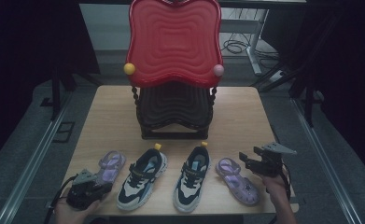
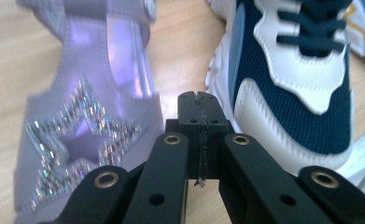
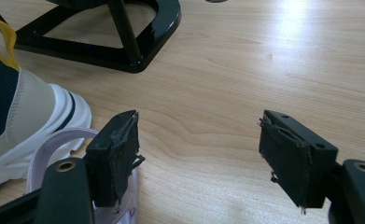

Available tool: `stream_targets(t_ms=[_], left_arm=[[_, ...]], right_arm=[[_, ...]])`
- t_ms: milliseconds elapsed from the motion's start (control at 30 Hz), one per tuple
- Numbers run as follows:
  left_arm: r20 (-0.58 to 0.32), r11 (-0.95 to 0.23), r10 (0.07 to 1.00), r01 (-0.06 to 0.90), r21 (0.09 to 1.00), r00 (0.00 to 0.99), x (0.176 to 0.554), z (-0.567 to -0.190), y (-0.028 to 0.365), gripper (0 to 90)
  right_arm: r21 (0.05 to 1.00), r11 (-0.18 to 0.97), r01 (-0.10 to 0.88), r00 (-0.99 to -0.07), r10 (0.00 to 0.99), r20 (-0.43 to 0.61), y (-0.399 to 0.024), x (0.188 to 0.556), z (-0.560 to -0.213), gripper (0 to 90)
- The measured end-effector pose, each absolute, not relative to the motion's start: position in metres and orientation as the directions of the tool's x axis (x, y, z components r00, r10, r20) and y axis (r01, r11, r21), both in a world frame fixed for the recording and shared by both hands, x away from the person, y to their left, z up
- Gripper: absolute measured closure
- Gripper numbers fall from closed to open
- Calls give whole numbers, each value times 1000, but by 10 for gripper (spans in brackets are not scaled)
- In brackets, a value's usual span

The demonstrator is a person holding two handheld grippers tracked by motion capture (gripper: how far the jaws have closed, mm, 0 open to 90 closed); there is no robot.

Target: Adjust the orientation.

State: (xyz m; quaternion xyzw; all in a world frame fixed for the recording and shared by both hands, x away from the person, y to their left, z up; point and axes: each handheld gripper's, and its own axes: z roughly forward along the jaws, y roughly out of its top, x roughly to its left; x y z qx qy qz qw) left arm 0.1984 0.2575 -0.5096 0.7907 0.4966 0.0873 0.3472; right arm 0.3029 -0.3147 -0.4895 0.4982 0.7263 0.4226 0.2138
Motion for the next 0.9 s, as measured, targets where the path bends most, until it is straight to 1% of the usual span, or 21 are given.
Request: stream_targets(t_ms=[233, 500, 700, 900], left_arm=[[-216, -239, 862, 745, 623, 458, 190, -520, 263, 900], [-170, -255, 882, 748, 612, 440, 187, -521, 264, 900], [-178, -238, 887, 753, 613, 426, 187, -520, 269, 900], [-170, -247, 888, 754, 609, 428, 188, -519, 272, 900]], right_arm=[[823, 150, 548, -409, 906, 107, -315, 303, -491, 287], [821, 157, 549, -414, 905, 104, -313, 302, -492, 286], [819, 160, 551, -413, 905, 100, -313, 302, -492, 285], [819, 161, 550, -413, 905, 99, -313, 302, -492, 285]])
